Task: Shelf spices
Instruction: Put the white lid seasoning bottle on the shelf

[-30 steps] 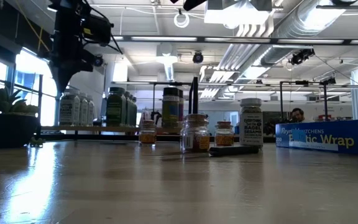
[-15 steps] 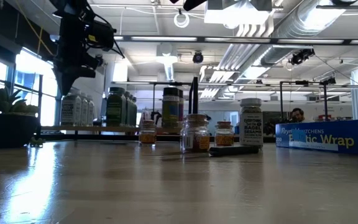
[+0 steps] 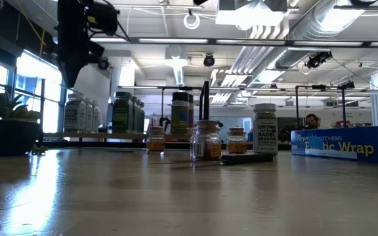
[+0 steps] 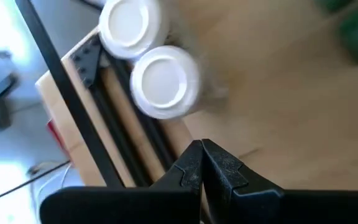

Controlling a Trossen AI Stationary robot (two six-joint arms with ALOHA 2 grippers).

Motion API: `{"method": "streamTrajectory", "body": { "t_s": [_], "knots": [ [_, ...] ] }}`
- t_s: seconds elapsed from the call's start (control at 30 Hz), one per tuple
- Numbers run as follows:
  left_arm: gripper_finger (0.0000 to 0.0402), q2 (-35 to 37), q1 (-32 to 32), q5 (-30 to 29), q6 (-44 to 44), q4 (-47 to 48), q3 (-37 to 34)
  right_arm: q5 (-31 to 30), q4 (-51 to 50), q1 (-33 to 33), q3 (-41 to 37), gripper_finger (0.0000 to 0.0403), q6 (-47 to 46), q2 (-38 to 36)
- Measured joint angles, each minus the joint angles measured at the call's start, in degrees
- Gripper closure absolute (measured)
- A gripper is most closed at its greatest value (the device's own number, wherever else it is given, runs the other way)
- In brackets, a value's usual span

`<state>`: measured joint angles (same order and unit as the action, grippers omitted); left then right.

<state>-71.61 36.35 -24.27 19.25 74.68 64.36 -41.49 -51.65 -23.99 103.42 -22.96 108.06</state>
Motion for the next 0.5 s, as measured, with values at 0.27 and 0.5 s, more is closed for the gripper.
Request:
{"method": "streamTrajectory", "body": {
  "t_s": [0.27, 0.5],
  "knots": [
    [0.0401, 11.5, -11.0, 8.5, 0.1, -2.9, 1.1, -3.1, -19.6, -0.8, -0.2, 0.0165, -8.6, 0.0],
    [0.0401, 22.1, -27.4, 7.3, -1.1, -20.7, -5.2, 4.4, -21.6, -0.8, -0.2, 0.0165, -3.9, -0.1]
  ]
}}
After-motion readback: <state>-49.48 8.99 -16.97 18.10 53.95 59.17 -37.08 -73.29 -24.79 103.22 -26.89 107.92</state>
